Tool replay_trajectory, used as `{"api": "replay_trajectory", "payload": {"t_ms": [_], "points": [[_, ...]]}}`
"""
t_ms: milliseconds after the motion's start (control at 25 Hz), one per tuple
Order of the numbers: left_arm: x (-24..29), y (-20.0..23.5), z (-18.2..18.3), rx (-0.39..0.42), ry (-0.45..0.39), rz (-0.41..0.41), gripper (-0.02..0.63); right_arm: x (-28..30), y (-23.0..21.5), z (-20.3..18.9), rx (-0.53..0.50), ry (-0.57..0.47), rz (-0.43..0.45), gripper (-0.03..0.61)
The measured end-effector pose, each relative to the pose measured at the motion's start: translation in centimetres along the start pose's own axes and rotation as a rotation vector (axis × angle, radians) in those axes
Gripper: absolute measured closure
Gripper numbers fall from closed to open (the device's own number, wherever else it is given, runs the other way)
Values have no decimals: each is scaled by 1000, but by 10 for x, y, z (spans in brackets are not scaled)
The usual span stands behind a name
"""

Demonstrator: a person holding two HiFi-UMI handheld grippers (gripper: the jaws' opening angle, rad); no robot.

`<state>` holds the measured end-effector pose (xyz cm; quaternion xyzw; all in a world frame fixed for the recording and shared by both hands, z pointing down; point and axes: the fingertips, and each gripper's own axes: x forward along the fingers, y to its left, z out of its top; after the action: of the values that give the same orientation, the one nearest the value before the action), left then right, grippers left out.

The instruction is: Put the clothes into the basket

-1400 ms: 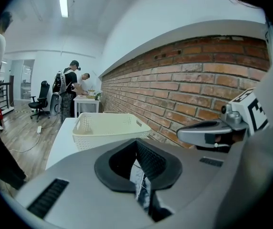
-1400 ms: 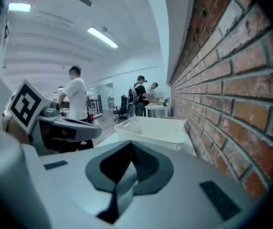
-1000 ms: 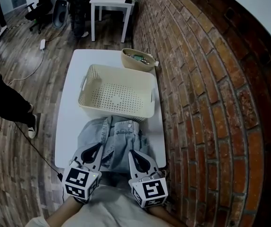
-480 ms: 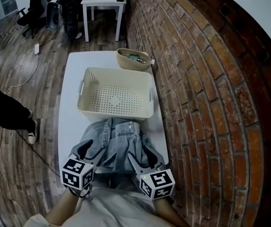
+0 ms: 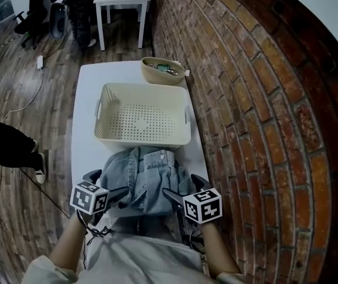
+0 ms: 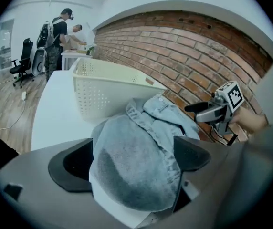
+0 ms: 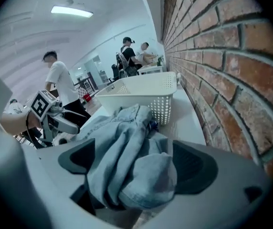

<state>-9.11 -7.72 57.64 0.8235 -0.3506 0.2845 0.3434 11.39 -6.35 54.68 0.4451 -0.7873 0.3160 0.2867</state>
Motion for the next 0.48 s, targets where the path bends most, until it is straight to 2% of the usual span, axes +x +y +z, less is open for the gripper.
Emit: {"api": "replay_trajectory", "payload": {"t_ms": [160, 280, 400, 480], "points": [[27, 10, -15, -49, 95, -60, 66, 32, -15, -26, 77, 145, 38, 66], [43, 8, -21, -87, 142, -115, 46, 45, -20, -40, 155, 205, 92, 50], [57, 3, -30, -122, 188, -164, 26, 61, -20, -55, 230, 263, 172, 3], [65, -1, -34, -116, 211, -176, 26, 69, -15, -62, 281, 288, 237, 2]]}}
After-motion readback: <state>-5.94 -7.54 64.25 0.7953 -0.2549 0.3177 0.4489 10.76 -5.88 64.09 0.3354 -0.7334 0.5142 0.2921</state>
